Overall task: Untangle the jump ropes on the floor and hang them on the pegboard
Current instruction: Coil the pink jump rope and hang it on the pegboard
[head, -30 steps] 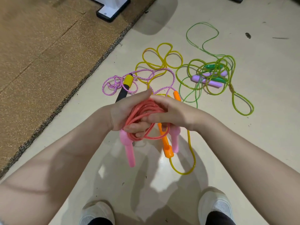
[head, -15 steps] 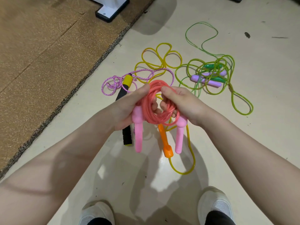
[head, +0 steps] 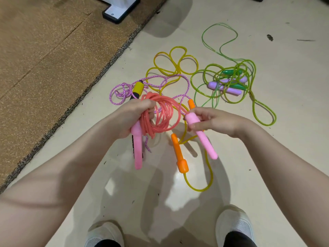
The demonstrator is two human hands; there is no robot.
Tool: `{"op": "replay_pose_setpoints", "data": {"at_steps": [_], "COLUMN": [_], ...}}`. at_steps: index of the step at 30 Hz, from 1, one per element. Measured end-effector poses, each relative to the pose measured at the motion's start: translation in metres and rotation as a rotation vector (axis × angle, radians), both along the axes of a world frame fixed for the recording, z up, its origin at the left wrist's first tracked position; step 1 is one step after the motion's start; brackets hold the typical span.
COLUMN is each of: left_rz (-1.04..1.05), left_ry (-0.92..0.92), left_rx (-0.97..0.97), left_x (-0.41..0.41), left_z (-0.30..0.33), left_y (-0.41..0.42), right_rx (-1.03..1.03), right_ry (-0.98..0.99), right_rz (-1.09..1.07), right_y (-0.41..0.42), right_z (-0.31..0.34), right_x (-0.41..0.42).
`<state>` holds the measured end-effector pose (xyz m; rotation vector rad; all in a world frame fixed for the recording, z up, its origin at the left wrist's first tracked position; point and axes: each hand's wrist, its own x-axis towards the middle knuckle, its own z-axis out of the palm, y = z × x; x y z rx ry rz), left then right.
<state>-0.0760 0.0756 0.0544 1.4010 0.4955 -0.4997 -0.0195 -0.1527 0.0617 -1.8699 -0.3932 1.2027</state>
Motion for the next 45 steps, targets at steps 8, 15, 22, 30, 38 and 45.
{"op": "replay_pose_setpoints", "data": {"at_steps": [8,15,22,30,38,45], "left_rz": [-0.28,-0.237,-0.263,-0.389,-0.362,-0.17], "left_ry": [0.028,0.038,-0.016,-0.099,-0.148,0.053], "left_rx": [0.119,-0.084,0.264,0.589,0.297,-0.027], "left_x": [-0.003,-0.003,0.007,-0.004,-0.002,-0.001], "left_z": [0.002,0.007,0.002,-0.003,0.009,0.007], "left_y": [0.002,-0.01,-0.003,-0.001,-0.002,-0.004], "right_rx": [0.48,0.588,0.177,0.06,0.377,0.544], "right_ry": [0.261,0.236,-0.307,0.067,0.456,0.267], "right_rz": [-0.473,-0.657,-0.507,-0.387,-0.6,-0.846], "right_y": [0.024,0.057,0.048,0.031,0.048,0.061], "right_z": [0.024,0.03,0.03,0.053,0.034,0.019], "right_x": [0.01,0.007,0.007,0.018,-0.002,-0.011]}}
